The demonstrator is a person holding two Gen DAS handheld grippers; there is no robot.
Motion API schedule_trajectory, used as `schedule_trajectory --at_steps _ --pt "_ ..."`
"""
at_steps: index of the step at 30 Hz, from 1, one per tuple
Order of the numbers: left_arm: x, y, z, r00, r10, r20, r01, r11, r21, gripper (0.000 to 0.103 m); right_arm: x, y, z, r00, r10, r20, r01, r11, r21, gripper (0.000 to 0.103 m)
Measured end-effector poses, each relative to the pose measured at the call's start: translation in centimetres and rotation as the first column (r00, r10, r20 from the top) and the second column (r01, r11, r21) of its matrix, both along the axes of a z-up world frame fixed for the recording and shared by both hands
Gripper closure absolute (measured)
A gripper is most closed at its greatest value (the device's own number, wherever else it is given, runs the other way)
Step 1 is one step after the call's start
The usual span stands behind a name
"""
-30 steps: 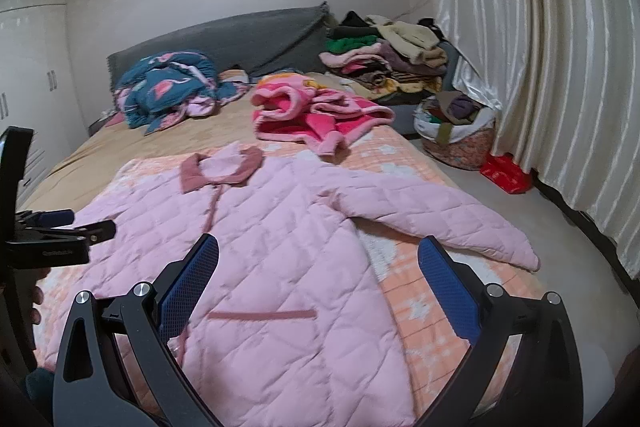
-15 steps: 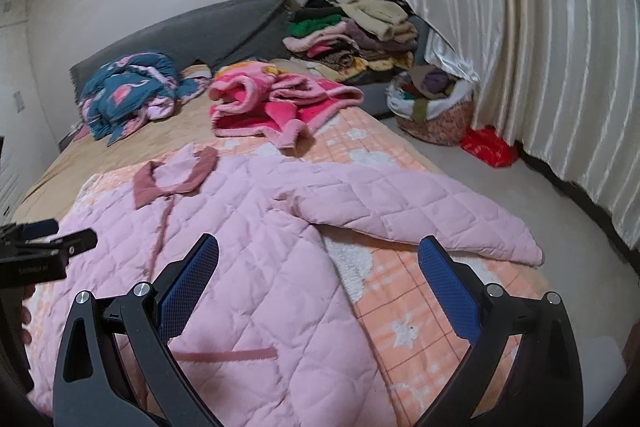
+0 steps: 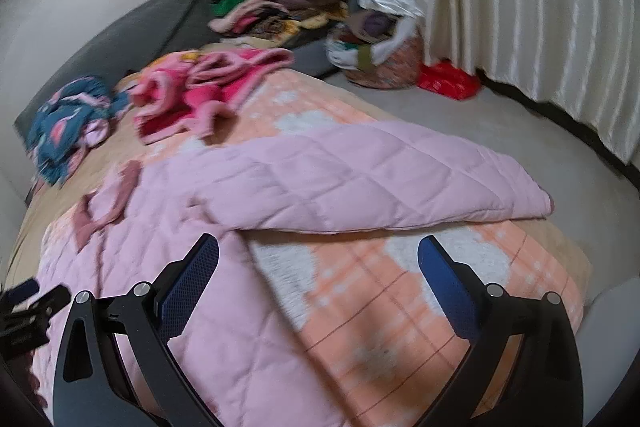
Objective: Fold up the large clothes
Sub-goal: 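Move the right tool to a jacket sleeve cuff and grasp it, then lift the sleeve with the right tool and fold it across the jacket body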
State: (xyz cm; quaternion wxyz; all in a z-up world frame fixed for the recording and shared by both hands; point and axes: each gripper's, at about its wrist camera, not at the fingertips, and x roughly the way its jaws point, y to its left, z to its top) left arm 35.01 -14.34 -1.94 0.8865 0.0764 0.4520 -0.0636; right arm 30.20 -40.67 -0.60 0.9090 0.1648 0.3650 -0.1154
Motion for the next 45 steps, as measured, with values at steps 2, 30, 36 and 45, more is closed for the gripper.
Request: schedule_trajectory --at_steps 2,30,36,45 --pt "0.5 -0.5 -0.5 1.0 -0.006 -0.01 0.006 1.0 0.001 0.008 0.8 -1.3 -1.0 0.999 -0.043 -0.017 0.043 0.999 0.007 0.004" --pt "7.2 -0.8 -2.4 0.996 0.081 -0.024 -0.08 0.995 0.052 0.008 3.8 -18.0 -10.8 0.852 -0.486 -0.196 0.524 0.799 0.294 0.004" --pt "6.7 2.5 -2.0 0.99 0.135 -0.034 -0.133 0.99 0.049 0.008 3.8 -19.8 -11.8 0.843 -0.523 -0.13 0.537 0.799 0.269 0.04" --pt "5.9 6.1 1.6 0.983 0.186 -0.006 -0.186 0.982 0.018 0.008 3.2 -19.7 -5.2 0.906 -0.414 0.087 0.385 0.893 0.234 0.078"
